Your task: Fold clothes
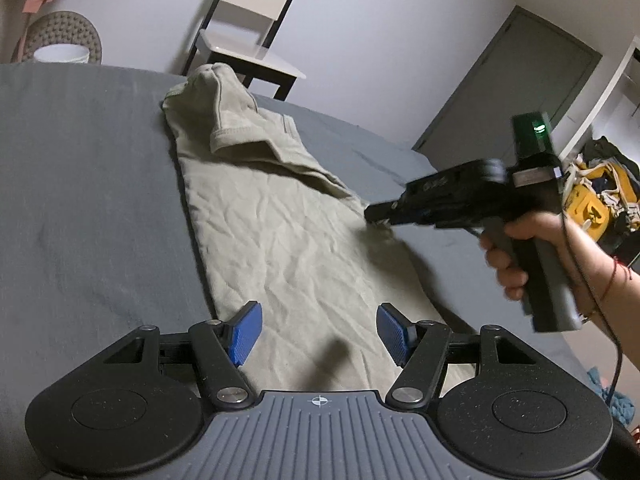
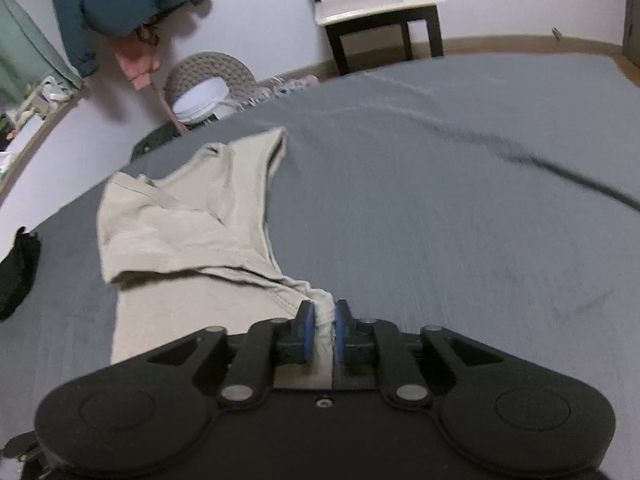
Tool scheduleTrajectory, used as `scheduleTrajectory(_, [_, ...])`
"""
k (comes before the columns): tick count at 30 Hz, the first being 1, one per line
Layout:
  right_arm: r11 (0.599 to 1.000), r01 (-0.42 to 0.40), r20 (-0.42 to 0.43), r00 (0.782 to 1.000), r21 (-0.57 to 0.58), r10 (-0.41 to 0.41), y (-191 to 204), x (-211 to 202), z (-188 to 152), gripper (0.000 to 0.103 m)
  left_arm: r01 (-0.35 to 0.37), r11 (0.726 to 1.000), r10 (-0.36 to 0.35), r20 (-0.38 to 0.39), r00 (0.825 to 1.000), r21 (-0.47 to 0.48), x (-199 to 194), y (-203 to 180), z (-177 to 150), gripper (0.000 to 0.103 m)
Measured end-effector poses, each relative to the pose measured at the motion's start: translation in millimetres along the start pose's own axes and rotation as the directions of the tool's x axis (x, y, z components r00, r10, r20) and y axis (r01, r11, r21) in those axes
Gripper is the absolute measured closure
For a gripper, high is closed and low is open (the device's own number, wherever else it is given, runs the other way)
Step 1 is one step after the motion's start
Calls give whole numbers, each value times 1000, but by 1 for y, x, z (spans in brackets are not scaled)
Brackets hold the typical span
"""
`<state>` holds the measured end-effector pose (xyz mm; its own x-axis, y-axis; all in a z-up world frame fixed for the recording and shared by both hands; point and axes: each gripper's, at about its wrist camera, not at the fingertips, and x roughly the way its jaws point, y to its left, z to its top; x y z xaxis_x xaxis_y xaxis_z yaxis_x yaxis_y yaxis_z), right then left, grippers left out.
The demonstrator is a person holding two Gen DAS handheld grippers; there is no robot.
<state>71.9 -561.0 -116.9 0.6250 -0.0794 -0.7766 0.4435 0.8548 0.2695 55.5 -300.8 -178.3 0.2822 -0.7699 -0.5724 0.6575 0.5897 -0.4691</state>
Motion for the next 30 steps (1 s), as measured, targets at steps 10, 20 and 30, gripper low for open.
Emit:
scheduleTrajectory(10, [668,215,301,953,-712,15,176,-21,-31,33,-186,982,186,24,982,26,-11,-1,3,39])
scheduleTrajectory(20, [585,298,299,949,-754,-99,216,62,-42,66,-235,964,241,39,970,-121,-14,33,8,39])
scheduleTrajectory(30, [931,42,230,972,-362,45,122,32,44,86,-206,970,213,40,976,-130,-6,40,7,39])
